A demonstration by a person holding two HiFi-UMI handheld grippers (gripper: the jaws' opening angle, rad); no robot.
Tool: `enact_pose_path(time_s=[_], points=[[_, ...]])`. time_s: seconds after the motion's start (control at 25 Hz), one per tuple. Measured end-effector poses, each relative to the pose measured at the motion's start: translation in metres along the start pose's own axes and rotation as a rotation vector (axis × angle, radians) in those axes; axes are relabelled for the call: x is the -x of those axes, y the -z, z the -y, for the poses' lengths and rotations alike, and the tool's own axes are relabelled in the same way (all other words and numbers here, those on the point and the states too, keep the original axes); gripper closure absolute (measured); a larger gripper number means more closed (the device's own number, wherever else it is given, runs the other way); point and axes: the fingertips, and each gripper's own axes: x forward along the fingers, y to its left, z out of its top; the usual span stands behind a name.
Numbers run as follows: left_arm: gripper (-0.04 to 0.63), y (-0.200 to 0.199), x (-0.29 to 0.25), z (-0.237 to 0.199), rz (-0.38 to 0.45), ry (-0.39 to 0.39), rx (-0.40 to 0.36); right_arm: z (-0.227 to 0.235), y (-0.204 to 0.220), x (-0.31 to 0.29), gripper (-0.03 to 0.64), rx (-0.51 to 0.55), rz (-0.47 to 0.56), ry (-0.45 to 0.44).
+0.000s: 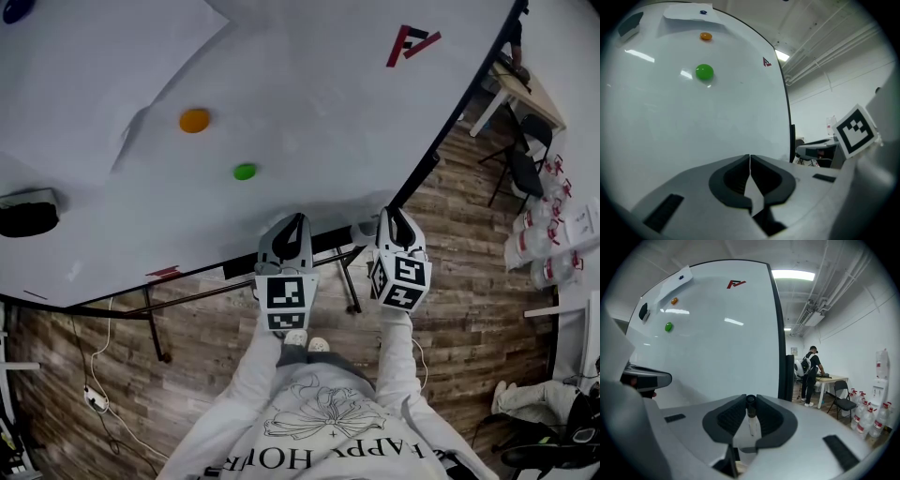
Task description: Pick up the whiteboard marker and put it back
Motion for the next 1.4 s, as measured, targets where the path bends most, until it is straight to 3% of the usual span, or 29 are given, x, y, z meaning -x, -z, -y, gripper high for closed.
enact_pose_path(time_s=[0.64, 1.4], points=[[0.588, 0.018, -0.008, -0.005, -0.04, -0.017, 0.012, 0.0, 0.063, -0.026, 0.554, -0.004, -0.112, -0.015], [0.588, 0.027, -0.008, -0.016, -0.063, -0.056, 0.016, -0.011, 0.091, -0.039, 0.552, 0.065, -0.172, -0.038]])
